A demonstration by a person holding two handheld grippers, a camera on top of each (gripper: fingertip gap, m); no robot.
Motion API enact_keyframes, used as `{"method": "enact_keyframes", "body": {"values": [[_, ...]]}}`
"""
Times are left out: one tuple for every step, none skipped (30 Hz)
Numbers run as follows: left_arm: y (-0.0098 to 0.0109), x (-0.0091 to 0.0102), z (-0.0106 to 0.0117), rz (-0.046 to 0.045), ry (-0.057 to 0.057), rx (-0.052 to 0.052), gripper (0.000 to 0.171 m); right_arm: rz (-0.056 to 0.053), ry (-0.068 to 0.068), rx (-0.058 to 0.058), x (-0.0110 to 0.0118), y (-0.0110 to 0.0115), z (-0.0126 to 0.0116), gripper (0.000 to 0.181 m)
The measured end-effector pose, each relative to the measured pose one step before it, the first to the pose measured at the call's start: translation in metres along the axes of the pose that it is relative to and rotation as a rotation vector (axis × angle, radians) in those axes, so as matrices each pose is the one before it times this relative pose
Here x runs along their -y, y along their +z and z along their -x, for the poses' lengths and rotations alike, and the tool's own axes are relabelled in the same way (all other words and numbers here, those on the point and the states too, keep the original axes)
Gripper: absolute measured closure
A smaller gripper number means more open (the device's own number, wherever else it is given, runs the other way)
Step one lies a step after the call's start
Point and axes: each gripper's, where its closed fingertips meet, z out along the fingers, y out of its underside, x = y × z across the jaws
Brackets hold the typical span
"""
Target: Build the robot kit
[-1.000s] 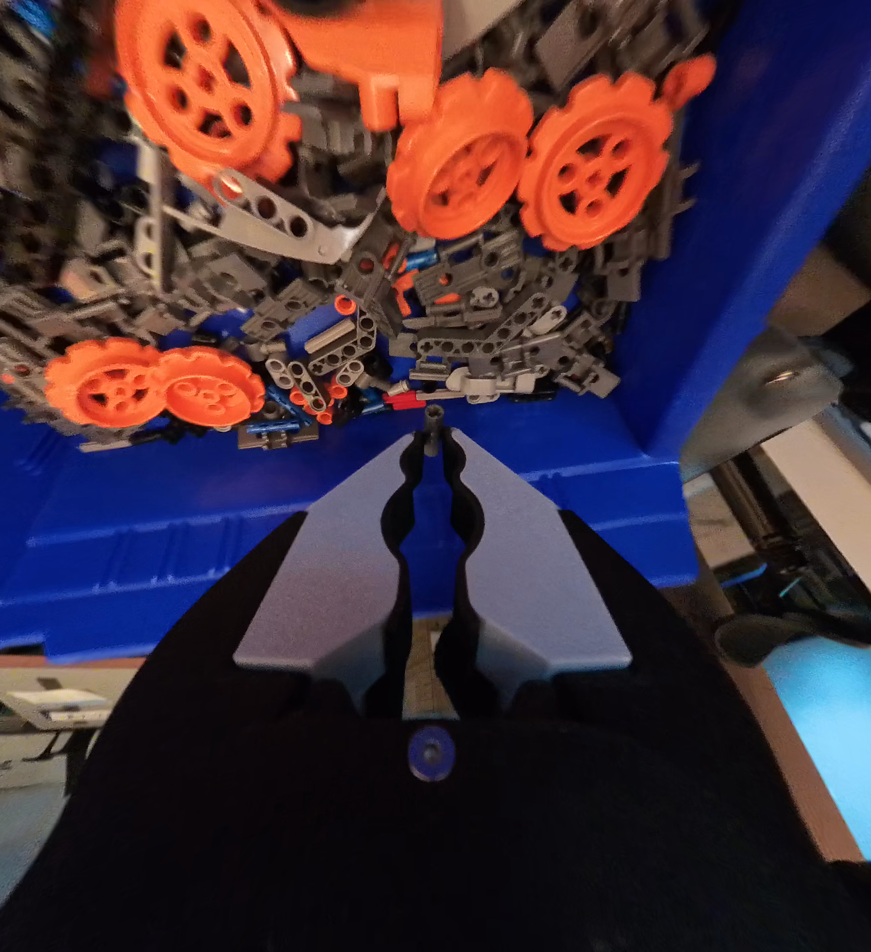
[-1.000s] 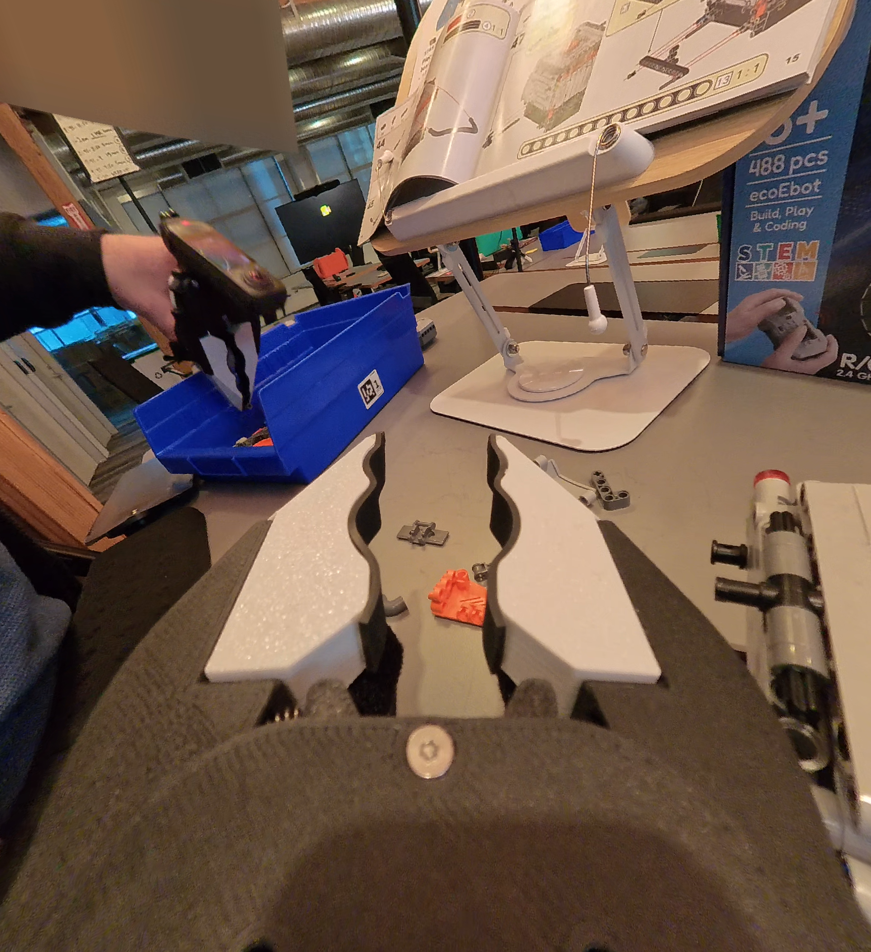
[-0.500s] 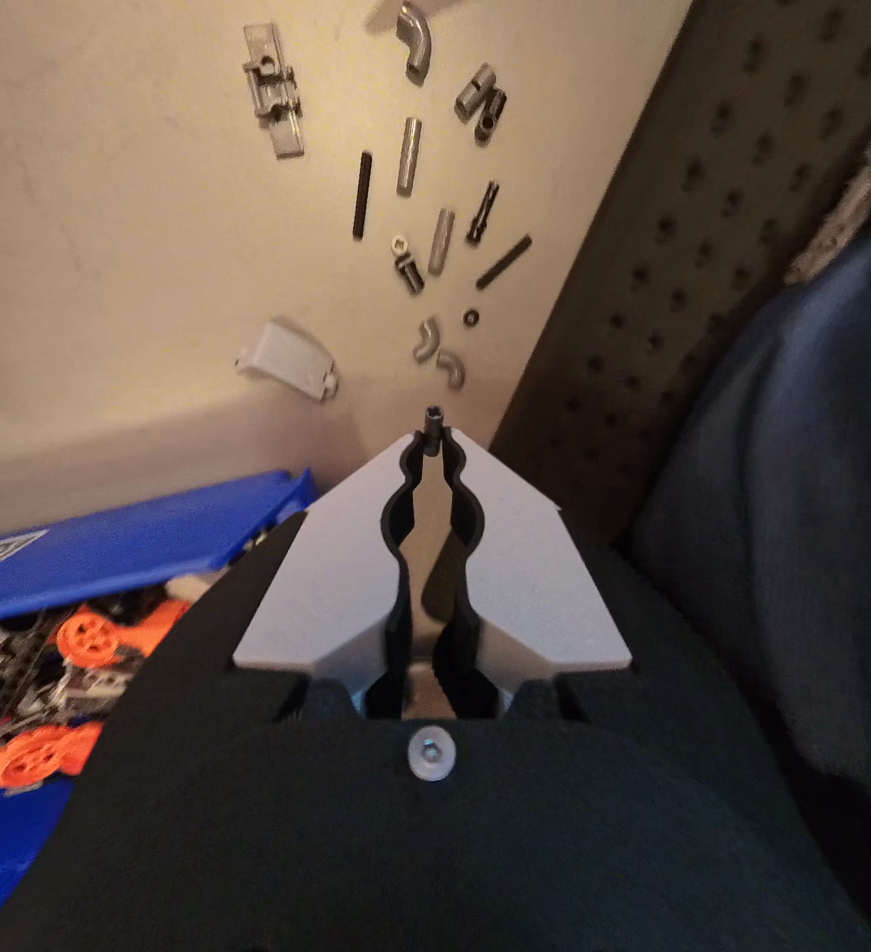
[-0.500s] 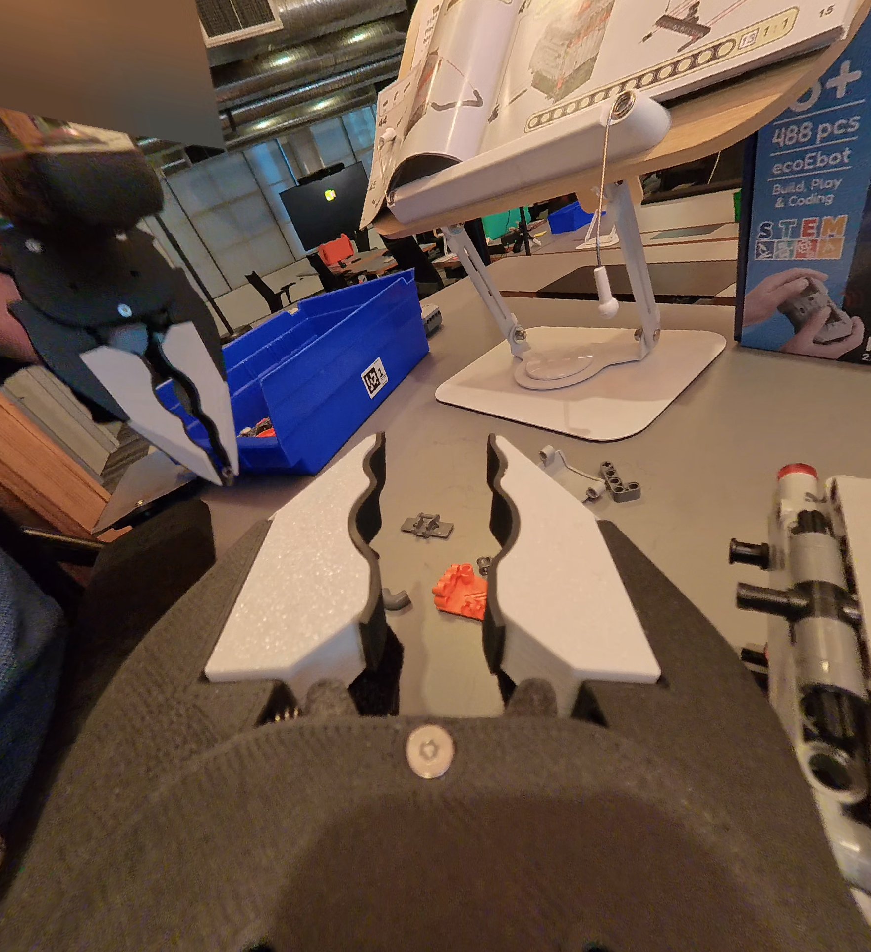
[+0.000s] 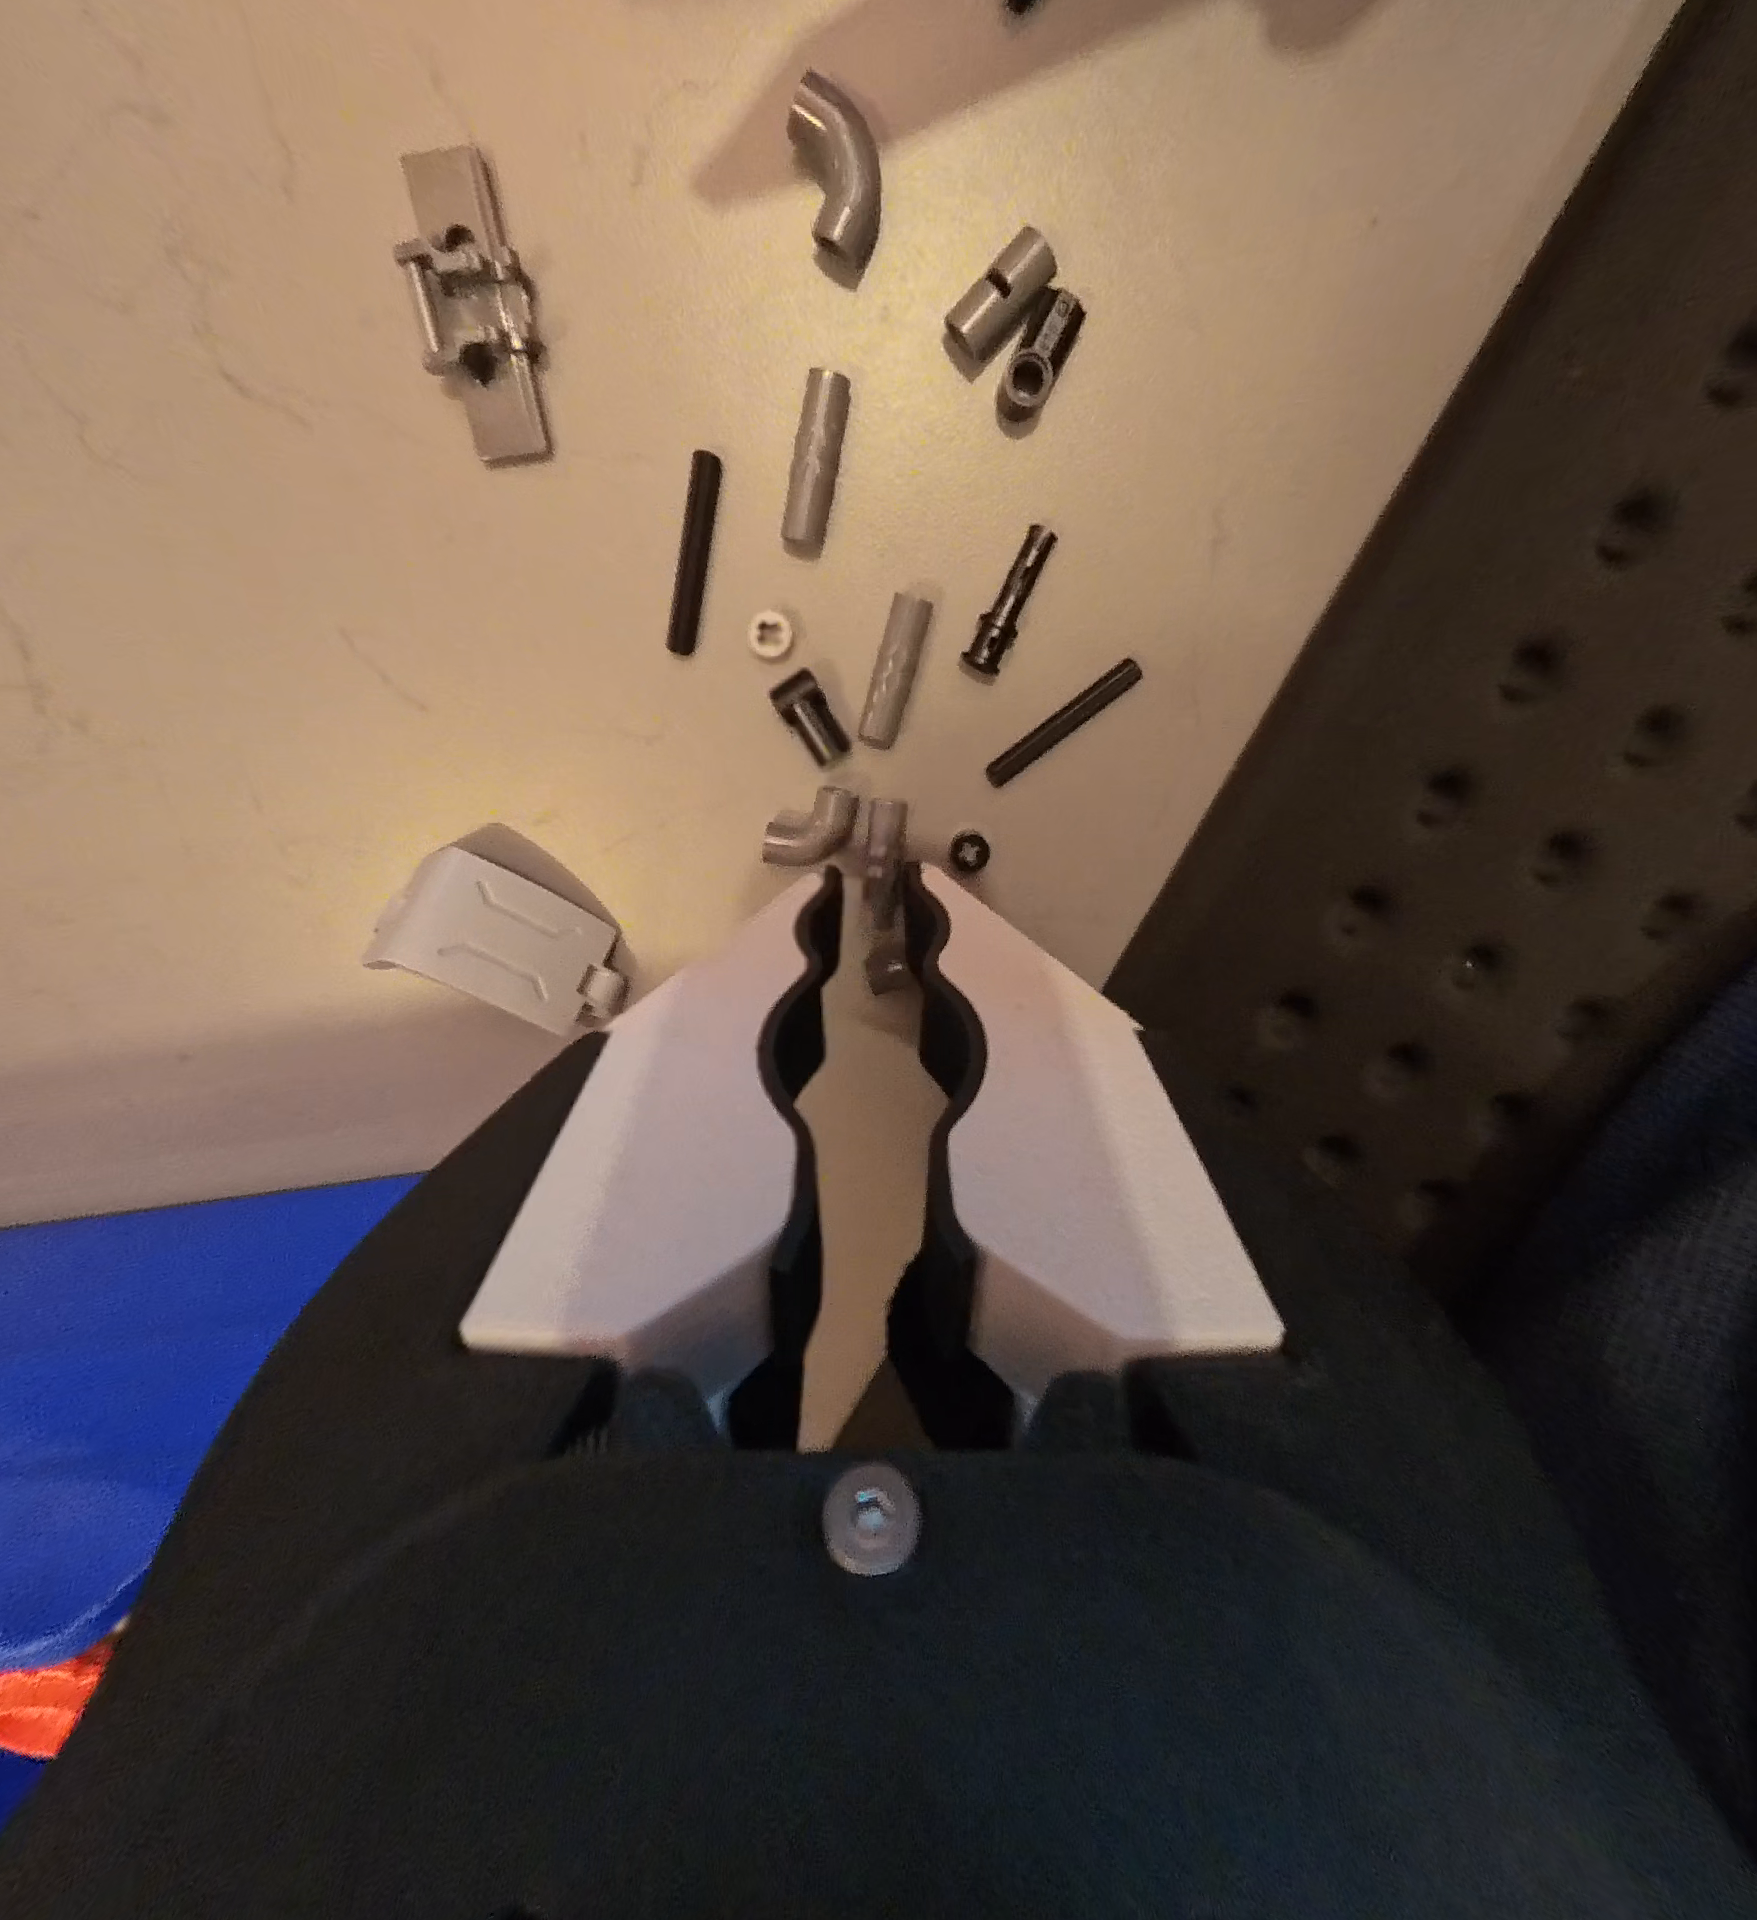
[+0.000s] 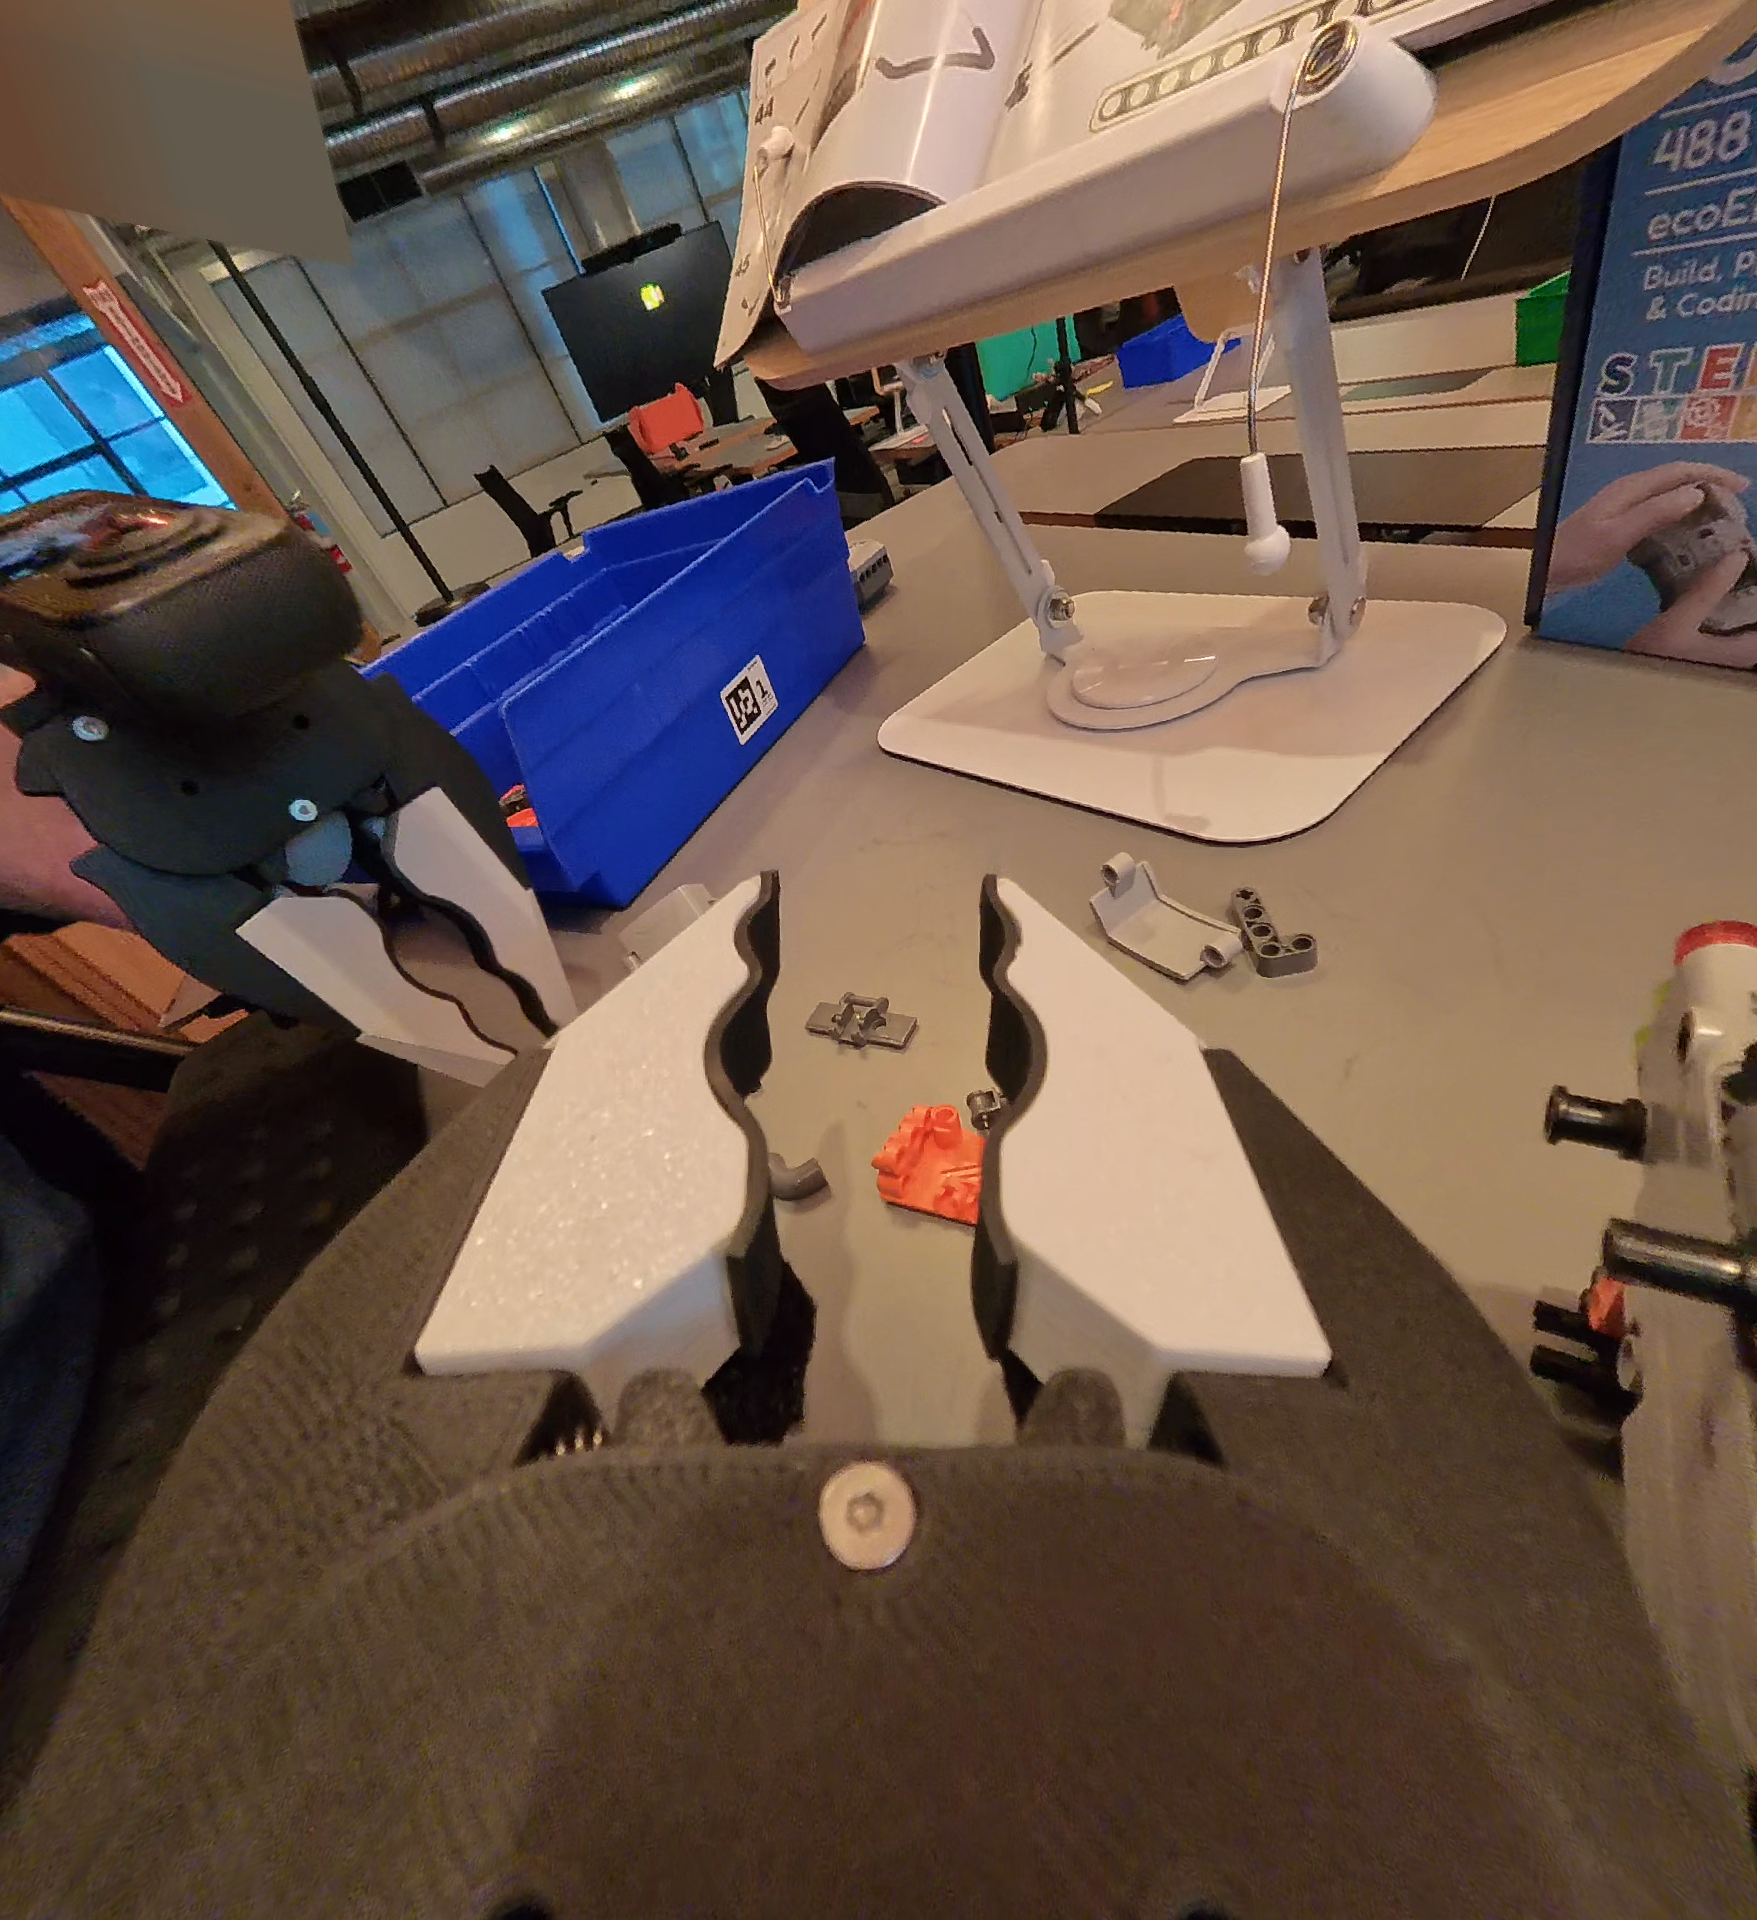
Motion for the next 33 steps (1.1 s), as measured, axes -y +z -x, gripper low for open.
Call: {"method": "enact_keyframes", "body": {"values": [[-0.00146, 0.00287, 0.00060, -0.02583, -0.0075, 0.0078, 0.160, 0.0022, -0.0009, -0.0013, -0.00043, 0.00012, -0.00011, 0.145], [-0.00169, 0.00231, -0.00174, -0.02108, -0.0101, -0.0120, 0.159, 0.0026, -0.0011, -0.0016, -0.00044, 0.00031, -0.00021, 0.145], [-0.00128, 0.00036, 0.00136, -0.00524, -0.0027, 0.0078, 0.157, 0.0037, 0.0001, -0.0016, -0.00066, 0.00043, -0.00044, 0.145], [-0.00239, 0.00151, 0.00393, -0.01390, -0.0007, 0.0246, 0.152, 0.0033, 0.0008, -0.0014, -0.00058, 0.00053, -0.00040, 0.145], [-0.00420, 0.00305, 0.00164, -0.02788, -0.0090, 0.0032, 0.152, 0.0029, 0.0013, -0.0007, -0.00062, 0.00037, -0.00041, 0.145], [-0.00522, 0.00301, -0.00053, -0.02779, -0.0176, -0.0152, 0.152, 0.0025, 0.0005, -0.0005, -0.00045, 0.00028, -0.00018, 0.145], [-0.00548, 0.00225, 0.00022, -0.02381, -0.0092, -0.0079, 0.151, 0.0025, -0.0006, -0.0002, -0.00041, 0.00032, 0.00002, 0.145], [-0.00662, 0.00213, 0.00025, -0.02848, 0.0079, -0.0038, 0.152, 0.0031, -0.0001, -0.0003, -0.00042, 0.00036, -0.00013, 0.145], [-0.00759, 0.00065, -0.00276, -0.02100, 0.0063, -0.0283, 0.153, 0.0022, 0.0007, -0.0006, -0.00034, 0.00022, -0.00009, 0.145], [-0.00965, 0.00048, 0.00038, -0.02523, -0.0037, -0.0164, 0.153, 0.0008, 0.0005, -0.0016, -0.00014, 0.00011, -0.00034, 0.145], [-0.01197, -0.00016, 0.00210, -0.03084, 0.0033, -0.0124, 0.154, 0.0009, 0.0007, -0.0010, -0.00016, 0.00010, -0.00024, 0.145], [-0.01333, -0.00366, 0.00390, -0.01129, 0.0074, -0.0118, 0.155, 0.0011, 0.0007, -0.0006, -0.00010, 0.00014, -0.00008, 0.145], [-0.01498, -0.00734, 0.01331, 0.00321, -0.0038, 0.0358, 0.157, 0.0007, 0.0004, -0.0007, -0.00013, 0.00011, -0.00021, 0.145], [-0.01471, -0.01119, 0.01464, 0.01774, -0.0065, 0.0254, 0.159, 0.0000, 0.0001, -0.0004, 0.00000, 0.00000, -0.00005, 0.145], [-0.01348, -0.01403, 0.01543, 0.02829, -0.0155, 0.0146, 0.160, -0.0003, 0.0001, -0.0005, 0.00004, 0.00002, -0.00007, 0.145], [-0.01197, -0.01375, 0.01942, 0.02022, -0.0255, 0.0318, 0.159, 0.0004, 0.0003, -0.0002, -0.00009, 0.00014, -0.00015, 0.145], [-0.00892, -0.01489, 0.01530, 0.02544, -0.0271, 0.0012, 0.159, 0.0002, 0.0001, -0.0002, 0.00001, 0.00006, -0.00007, 0.145], [-0.00519, -0.01757, 0.00936, 0.04706, -0.0397, -0.0380, 0.156, -0.0007, -0.0002, -0.0006, 0.00007, -0.00003, -0.00005, 0.145], [-0.00153, -0.01770, 0.01225, 0.05866, -0.0480, -0.0172, 0.148, -0.0008, 0.0003, -0.0007, 0.00014, -0.00007, -0.00023, 0.145], [0.00172, -0.01228, 0.01031, 0.02777, -0.0193, -0.0119, 0.149, -0.0009, 0.0009, -0.0004, 0.00016, -0.00006, -0.00013, 0.145], [0.00487, -0.01045, 0.00236, 0.02639, -0.0099, -0.0464, 0.149, -0.0003, 0.0018, -0.0004, 0.00003, -0.00008, -0.00024, 0.145], [0.00635, -0.01033, 0.00787, 0.04517, -0.0187, 0.0011, 0.144, 0.0001, 0.0012, -0.0004, -0.00006, 0.00002, -0.00014, 0.144], [0.00696, -0.00611, 0.00576, 0.03142, -0.0041, 0.0061, 0.139, -0.0003, -0.0008, -0.0013, 0.00007, -0.00014, -0.00009, 0.144], [0.00734, -0.00118, -0.00707, 0.00639, 0.0053, -0.0620, 0.139, 0.0005, -0.0014, -0.0014, -0.00015, 0.00008, -0.00001, 0.144], [0.00698, -0.00016, -0.00378, 0.01058, -0.0102, -0.0345, 0.137, 0.0009, -0.0009, -0.0014, -0.00005, 0.00019, -0.00005, 0.144], [0.00633, -0.00055, 0.00034, 0.02112, -0.0072, 0.0007, 0.137, 0.0006, 0.0000, -0.0017, -0.00006, 0.00010, -0.00022, 0.144], [0.00582, 0.00050, -0.00229, 0.01462, 0.0096, -0.0039, 0.136, 0.0013, 0.0009, -0.0012, -0.00018, 0.00015, -0.00031, 0.144], [0.00488, 0.00212, -0.00135, 0.00626, 0.0042, 0.0022, 0.135, 0.0017, 0.0010, -0.0004, -0.00024, 0.00012, -0.00018, 0.144], [0.00423, 0.00334, 0.00163, 0.00068, -0.0069, 0.0192, 0.135, 0.0010, 0.0004, -0.0007, -0.00018, 0.00016, -0.00014, 0.144], [0.00474, 0.00093, -0.00180, 0.01206, 0.0026, -0.0008, 0.135, 0.0006, -0.0002, -0.0012, -0.00010, 0.00002, -0.00010, 0.144], [0.00473, -0.00116, 0.00011, 0.02424, 0.0093, 0.0139, 0.135, 0.0011, -0.0002, -0.0012, -0.00015, 0.00013, -0.00009, 0.144], [0.00394, -0.00074, 0.00460, 0.01995, 0.0028, 0.0392, 0.137, 0.0008, -0.0005, -0.0014, -0.00012, 0.00014, -0.00013, 0.144], [0.00419, -0.00025, 0.00225, 0.01376, -0.0013, 0.0221, 0.138, 0.0002, -0.0003, -0.0013, -0.00002, -0.00001, -0.00020, 0.144]]}}
